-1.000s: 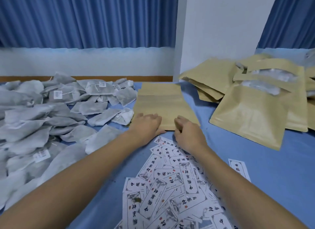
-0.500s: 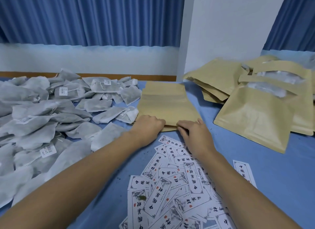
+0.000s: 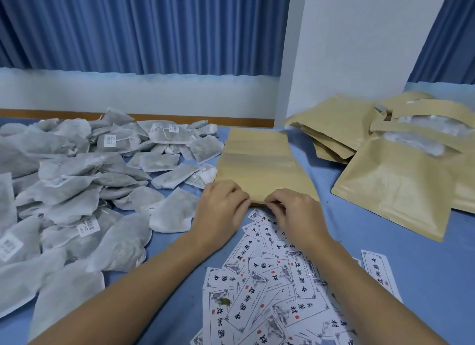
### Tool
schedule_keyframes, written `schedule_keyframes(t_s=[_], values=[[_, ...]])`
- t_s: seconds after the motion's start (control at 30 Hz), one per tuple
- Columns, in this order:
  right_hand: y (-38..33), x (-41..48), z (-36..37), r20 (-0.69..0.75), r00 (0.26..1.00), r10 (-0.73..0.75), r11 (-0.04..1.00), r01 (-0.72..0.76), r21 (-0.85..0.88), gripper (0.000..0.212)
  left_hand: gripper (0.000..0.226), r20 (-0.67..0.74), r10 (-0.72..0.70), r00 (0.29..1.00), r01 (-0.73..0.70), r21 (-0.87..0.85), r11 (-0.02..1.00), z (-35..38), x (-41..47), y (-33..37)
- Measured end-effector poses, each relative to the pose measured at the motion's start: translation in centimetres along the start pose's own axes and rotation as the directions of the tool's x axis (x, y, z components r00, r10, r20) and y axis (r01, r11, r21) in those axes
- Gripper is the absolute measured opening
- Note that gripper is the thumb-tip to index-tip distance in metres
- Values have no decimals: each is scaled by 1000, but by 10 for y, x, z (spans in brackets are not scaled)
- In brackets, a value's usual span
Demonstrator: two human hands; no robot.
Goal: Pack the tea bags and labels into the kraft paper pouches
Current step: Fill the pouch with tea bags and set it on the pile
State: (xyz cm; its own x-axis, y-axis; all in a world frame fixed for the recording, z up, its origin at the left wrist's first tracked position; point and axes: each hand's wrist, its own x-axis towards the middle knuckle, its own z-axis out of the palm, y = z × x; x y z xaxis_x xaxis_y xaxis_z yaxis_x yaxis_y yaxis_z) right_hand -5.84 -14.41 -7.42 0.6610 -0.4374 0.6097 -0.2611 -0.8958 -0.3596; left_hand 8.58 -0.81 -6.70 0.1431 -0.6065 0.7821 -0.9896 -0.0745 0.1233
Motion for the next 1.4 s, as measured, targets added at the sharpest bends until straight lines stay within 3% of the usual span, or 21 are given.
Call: schedule_keyframes(t_s=[0.07,0.1,0.17,0.2,0.27,0.33,0.4,0.57,0.77,1.13,1.27,1.4], values=[[1,1,0,-15,995,101,991,-99,87,12,20,-170,-213,962,178,-198,964,-5,4,5],[1,1,0,-14,988,153,976,-149,156,13,29,-130,-356,926,298,-330,896,-6,4,10],[0,2,-2,12,977,214,922,-207,327,14,40,197,-558,806,564,-539,626,-5,0,24],[-2,2,-3,42,974,223,881,-220,419,14,43,372,-589,718,675,-580,456,-3,-3,29],[-6,2,-5,113,973,199,794,-228,564,13,53,558,-583,590,769,-608,195,-1,-6,33],[-7,2,-7,167,973,158,736,-228,637,10,54,642,-534,550,767,-641,20,0,-3,32],[-6,3,-8,203,972,117,687,-227,690,8,51,684,-483,547,749,-658,-84,-1,-2,32],[-5,3,-8,281,959,22,614,-235,753,20,47,674,-451,585,707,-696,-123,0,-6,37],[-1,6,-11,356,934,10,487,-315,814,38,50,672,-430,603,697,-706,-125,-1,-6,38],[2,5,-13,464,883,66,424,-446,788,46,44,656,-410,634,674,-729,-123,0,-10,39],[0,6,-15,475,876,76,469,-452,759,46,37,658,-425,622,680,-723,-124,-1,-9,42],[-3,6,-12,458,886,64,570,-410,712,53,47,659,-446,606,692,-713,-114,-2,-10,41]])
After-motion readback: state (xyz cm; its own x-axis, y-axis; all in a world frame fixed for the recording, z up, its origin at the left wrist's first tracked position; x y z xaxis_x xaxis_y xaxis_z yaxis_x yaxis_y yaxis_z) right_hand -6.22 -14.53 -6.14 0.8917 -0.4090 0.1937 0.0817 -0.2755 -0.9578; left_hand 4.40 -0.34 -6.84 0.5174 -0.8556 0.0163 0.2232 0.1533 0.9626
